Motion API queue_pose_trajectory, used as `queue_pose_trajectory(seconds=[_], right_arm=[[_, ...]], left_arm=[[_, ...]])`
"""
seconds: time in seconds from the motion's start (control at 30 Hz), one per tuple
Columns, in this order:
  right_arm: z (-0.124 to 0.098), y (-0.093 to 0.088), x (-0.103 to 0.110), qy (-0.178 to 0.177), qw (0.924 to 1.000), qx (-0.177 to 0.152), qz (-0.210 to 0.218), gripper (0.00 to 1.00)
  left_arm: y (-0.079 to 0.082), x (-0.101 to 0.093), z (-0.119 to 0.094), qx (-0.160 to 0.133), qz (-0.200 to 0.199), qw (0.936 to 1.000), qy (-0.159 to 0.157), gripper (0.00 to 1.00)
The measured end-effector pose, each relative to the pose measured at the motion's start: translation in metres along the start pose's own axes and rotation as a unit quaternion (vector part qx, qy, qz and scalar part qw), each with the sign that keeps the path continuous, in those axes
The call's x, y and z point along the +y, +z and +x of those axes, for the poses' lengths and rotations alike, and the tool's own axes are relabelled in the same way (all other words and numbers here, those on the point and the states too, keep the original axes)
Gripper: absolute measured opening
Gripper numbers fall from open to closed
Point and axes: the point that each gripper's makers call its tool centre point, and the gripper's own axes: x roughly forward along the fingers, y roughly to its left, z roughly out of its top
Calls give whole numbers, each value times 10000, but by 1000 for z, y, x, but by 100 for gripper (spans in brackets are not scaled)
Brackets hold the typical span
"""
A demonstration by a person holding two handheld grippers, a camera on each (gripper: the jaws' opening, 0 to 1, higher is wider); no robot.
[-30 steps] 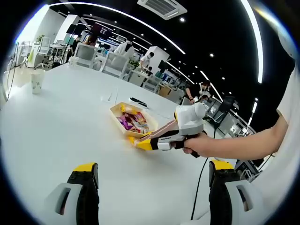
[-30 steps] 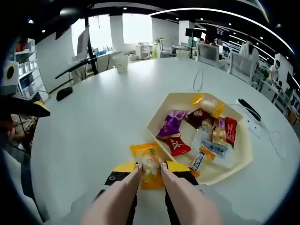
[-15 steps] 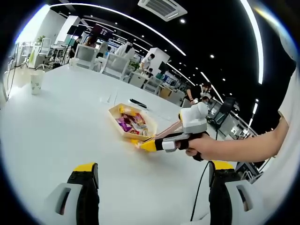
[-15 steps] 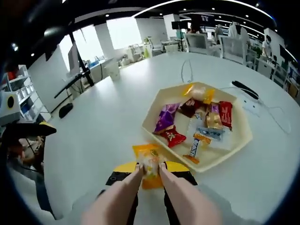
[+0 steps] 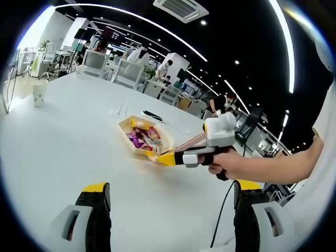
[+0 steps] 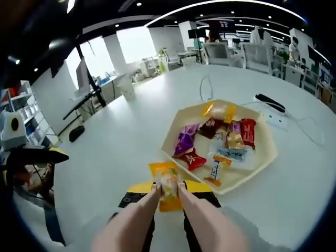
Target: Place the target food into the container with the food tongs after gripping and lifting it, then release it inside without dropping or visibly crushing the food.
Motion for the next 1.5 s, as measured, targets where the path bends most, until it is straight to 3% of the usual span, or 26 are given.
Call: queue_pose_trajectory(seconds=[0.23,0.4,0.47,0.6,0.8,1.03,1.33,1.37,1.47,1.5], right_arm=[[-6,4,5,64,9994,-254,235,19],[-9,6,10,132,9980,-424,458,19],[-8,9,13,199,9952,-533,801,19],[-7,14,22,303,9941,-691,774,19],[-17,21,31,404,9898,-935,997,19],[-30,29,25,461,9847,-1229,1150,19],[-31,35,33,582,9825,-1254,1245,19],[-29,38,33,591,9818,-1301,1254,19],[-29,51,35,626,9752,-1513,1490,19],[-29,53,35,636,9742,-1551,1509,19]], left_arm=[[9,-8,-4,95,308,9995,-24,99],[15,-6,-14,21,458,9988,156,99],[15,-5,-17,14,576,9980,260,99],[12,-7,-23,-13,627,9973,382,99],[16,-18,-24,-247,342,9987,274,99],[19,-12,-25,-277,469,9977,414,99],[23,-5,-27,-474,284,9977,382,99],[18,0,-25,-342,163,9987,329,99],[9,5,-24,42,304,9991,289,99],[10,5,-24,52,332,9990,278,99]])
